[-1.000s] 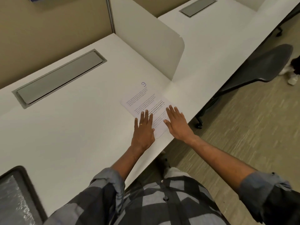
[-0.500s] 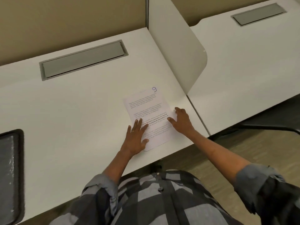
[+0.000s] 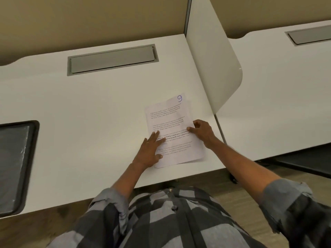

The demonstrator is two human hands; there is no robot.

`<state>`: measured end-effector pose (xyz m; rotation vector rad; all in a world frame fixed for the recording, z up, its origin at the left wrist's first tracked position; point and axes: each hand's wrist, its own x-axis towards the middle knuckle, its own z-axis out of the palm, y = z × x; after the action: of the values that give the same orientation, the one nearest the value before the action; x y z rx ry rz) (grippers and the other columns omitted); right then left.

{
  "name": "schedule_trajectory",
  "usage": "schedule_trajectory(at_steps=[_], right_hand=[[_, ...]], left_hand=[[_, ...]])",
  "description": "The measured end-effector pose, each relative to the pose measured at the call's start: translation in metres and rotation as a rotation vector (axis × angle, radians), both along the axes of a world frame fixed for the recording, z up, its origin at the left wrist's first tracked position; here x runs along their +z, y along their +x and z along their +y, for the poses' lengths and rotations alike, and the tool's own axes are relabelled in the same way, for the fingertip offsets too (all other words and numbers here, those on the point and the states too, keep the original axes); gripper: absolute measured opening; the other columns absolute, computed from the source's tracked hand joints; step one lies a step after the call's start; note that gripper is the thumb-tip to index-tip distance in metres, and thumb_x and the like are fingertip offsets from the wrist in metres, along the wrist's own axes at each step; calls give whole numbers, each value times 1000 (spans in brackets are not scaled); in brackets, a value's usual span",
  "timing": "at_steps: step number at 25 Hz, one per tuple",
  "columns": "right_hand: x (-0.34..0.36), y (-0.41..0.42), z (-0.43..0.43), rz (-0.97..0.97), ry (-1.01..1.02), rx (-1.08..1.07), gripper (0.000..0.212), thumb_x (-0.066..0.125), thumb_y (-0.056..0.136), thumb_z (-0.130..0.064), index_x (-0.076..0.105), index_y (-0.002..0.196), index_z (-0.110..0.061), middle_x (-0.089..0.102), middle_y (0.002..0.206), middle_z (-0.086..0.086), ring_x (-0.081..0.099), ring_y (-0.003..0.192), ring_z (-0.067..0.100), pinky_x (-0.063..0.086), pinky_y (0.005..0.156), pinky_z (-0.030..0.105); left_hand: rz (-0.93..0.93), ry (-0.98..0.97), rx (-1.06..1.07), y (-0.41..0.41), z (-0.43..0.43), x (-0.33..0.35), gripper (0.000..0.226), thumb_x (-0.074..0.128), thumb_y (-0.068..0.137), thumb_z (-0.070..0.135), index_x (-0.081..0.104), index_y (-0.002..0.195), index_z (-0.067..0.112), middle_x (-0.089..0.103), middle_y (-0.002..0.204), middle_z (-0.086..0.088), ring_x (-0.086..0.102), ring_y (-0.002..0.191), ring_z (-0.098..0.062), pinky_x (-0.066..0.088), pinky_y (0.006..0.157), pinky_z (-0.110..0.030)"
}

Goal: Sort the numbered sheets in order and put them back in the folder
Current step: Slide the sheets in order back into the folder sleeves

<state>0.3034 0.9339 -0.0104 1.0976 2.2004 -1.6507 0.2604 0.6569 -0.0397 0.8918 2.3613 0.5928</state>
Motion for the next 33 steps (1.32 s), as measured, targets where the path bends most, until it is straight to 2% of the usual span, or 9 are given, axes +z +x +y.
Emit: schedule_trajectory(at_steps=[2, 4, 7, 10, 12, 15, 20, 23, 33], right_hand=[[5, 0, 1, 40, -67, 3, 24, 81, 85, -19, 69, 105, -11, 73, 96, 9, 68, 86, 22, 53, 74, 35], [13, 2, 0, 93, -230, 6, 27, 78, 88, -13, 68, 112, -7, 76, 101, 12, 73, 91, 24, 59, 78, 38], [24, 4, -1, 139, -352, 27, 34, 77, 89, -11, 65, 120, -2, 76, 109, 16, 74, 98, 27, 61, 86, 39], [29, 6, -5, 167, -395, 23, 30, 77, 90, -11, 67, 117, -6, 77, 108, 14, 74, 98, 25, 60, 86, 39], [36, 6, -11, 182, -420, 14, 30, 76, 89, -11, 67, 118, -5, 77, 107, 13, 74, 97, 25, 61, 84, 37], [43, 5, -28, 190, -419, 56, 33, 76, 90, -12, 67, 120, -5, 77, 109, 13, 74, 97, 23, 61, 81, 34], [53, 2, -67, 167, -401, 184, 32, 75, 91, -15, 66, 121, -6, 77, 110, 9, 75, 100, 24, 61, 81, 32], [53, 1, -100, 161, -391, 243, 32, 75, 91, -15, 66, 120, -5, 77, 111, 8, 75, 102, 24, 60, 78, 29], [71, -3, -261, 147, -360, 371, 31, 73, 92, -15, 67, 121, -5, 76, 115, 6, 73, 108, 25, 60, 87, 35]], left_hand=[[-49, 134, 114, 3, -3, -5, 86, 73, 92, 18, 23, 161, 29, -5, 171, 0, 4, 157, -18, 10, 128, -45], [-122, 257, 304, 7, -4, -6, 87, 71, 95, 21, 18, 163, 27, -3, 172, 0, 9, 155, -17, 15, 125, -41], [-276, 416, 711, 4, 0, 7, 87, 72, 95, 28, 17, 163, 22, 20, 168, -3, 34, 147, -20, 36, 115, -38], [-384, 523, 974, -3, -10, 24, 75, 73, 95, 25, 32, 157, 18, 48, 151, -3, 55, 126, -17, 48, 102, -34], [-469, 595, 1009, -4, -23, 30, 54, 72, 95, 19, 51, 145, 17, 66, 129, -2, 66, 116, -23, 56, 94, -35], [-493, 636, 1015, 0, -44, 37, 31, 71, 95, 11, 68, 126, 13, 75, 107, 0, 72, 107, -25, 60, 91, -37], [-494, 709, 1070, 4, -91, 49, 30, 72, 93, 9, 69, 122, 12, 76, 104, -1, 73, 97, -18, 61, 85, -33], [-490, 745, 1097, 9, -131, 55, 31, 74, 92, 9, 69, 123, 13, 77, 108, -2, 74, 98, -18, 61, 81, -29], [-480, 766, 1115, 25, -306, 75, 28, 74, 92, 11, 69, 119, 15, 76, 111, -3, 74, 101, -19, 62, 77, -29]])
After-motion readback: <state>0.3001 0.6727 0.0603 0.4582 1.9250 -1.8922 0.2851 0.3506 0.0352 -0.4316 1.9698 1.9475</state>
